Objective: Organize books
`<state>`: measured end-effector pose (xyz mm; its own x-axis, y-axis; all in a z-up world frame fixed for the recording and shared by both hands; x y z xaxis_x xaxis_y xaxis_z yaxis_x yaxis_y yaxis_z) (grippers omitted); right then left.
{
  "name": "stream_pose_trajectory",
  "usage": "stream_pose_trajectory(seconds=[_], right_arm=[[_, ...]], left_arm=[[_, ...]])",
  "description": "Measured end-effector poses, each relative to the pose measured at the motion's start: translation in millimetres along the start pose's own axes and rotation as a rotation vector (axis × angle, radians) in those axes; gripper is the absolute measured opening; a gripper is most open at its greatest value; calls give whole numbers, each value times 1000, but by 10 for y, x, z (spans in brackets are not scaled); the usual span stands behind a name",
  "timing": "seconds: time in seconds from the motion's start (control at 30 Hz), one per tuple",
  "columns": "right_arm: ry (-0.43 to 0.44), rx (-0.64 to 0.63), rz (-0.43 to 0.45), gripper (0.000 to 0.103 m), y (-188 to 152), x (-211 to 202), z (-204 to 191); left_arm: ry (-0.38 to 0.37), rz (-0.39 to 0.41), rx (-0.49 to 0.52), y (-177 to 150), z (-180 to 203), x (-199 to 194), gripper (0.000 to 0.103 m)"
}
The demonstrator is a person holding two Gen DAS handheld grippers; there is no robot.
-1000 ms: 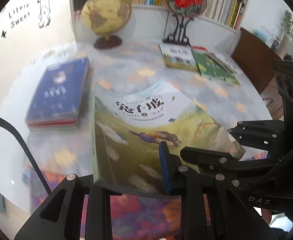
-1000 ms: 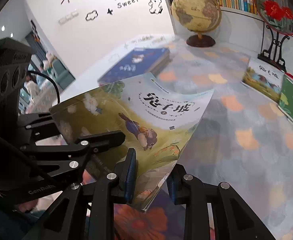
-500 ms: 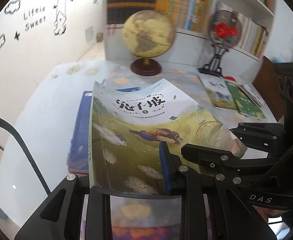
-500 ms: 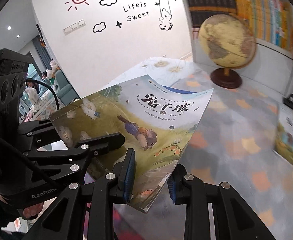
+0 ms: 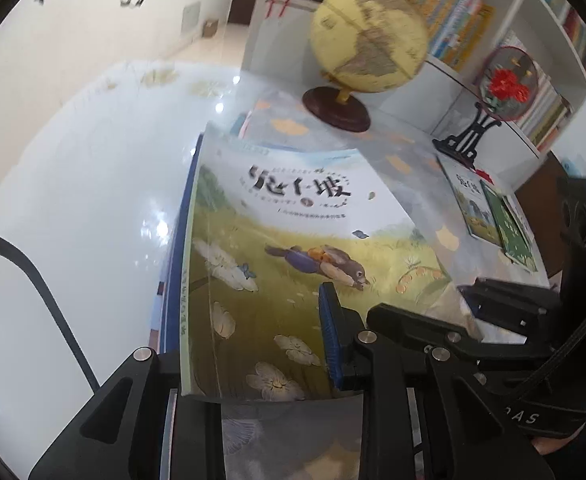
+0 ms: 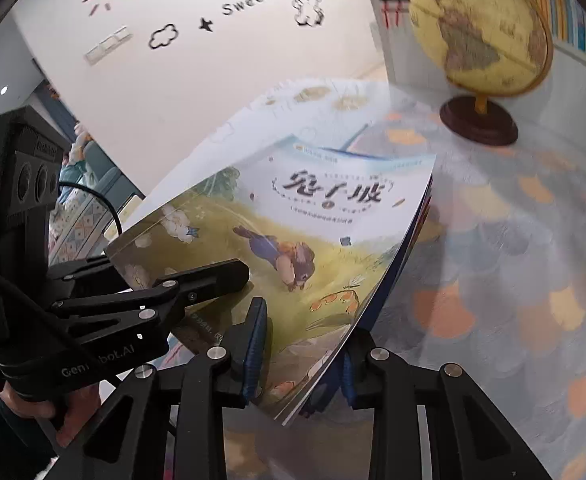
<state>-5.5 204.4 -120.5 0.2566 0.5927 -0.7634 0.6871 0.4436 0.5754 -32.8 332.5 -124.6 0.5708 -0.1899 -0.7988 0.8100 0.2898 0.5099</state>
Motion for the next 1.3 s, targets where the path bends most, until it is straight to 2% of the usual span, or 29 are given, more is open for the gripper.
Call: stream_pose_trajectory(seconds=[0.07,0.17,0.23,0.3,0.4,0.5,0.53,0.73,0.97,1.17,1.3], right_arm=[[13,21,-30,31,-24,63,-23],[25,49,-75,40,-83,145,-20],[23,59,-101,40,-131,200,-21],[16,62,-124,40,-182,229,-19],[-10,63,-127,48,-262,141,2],[-37,80,-120,49,-389,5,77],[-43,98,-117,49,-438,-44,135],[-147,178,-77,49,-650,-509,413],[-348,297,78,54,-820,-1434,740],[-520,409,218,59,-1054,-2272,1091],[-553,476,305,62,-1227,-2730,1336]], left_arm=[[2,-28,-35,-6,-80,41,33],[11,-60,-93,-76,-210,57,35],[56,-77,-107,-139,-262,40,37],[134,-88,-112,-201,-287,-16,37],[200,-83,-117,-253,-281,-142,37],[295,-75,-91,-265,-218,-270,35],[306,-69,-85,-258,-168,-324,35],[293,-4,12,-99,338,-548,35],[152,34,191,-18,1367,-560,35],[75,28,324,-155,2273,-428,35],[39,23,375,-239,2867,-336,35]])
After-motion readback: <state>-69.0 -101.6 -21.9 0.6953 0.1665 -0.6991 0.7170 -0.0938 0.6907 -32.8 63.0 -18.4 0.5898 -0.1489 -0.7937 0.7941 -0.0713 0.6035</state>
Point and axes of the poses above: each gripper's, at about its wrist camera, not at the fingertips, and x roughly the way its jaws point, z to its right, y to its top, the point moved 2 cm from there along x, roughly the way its jaws point, and after that the axes turned 3 degrees about -x, right-handed, at the moved point
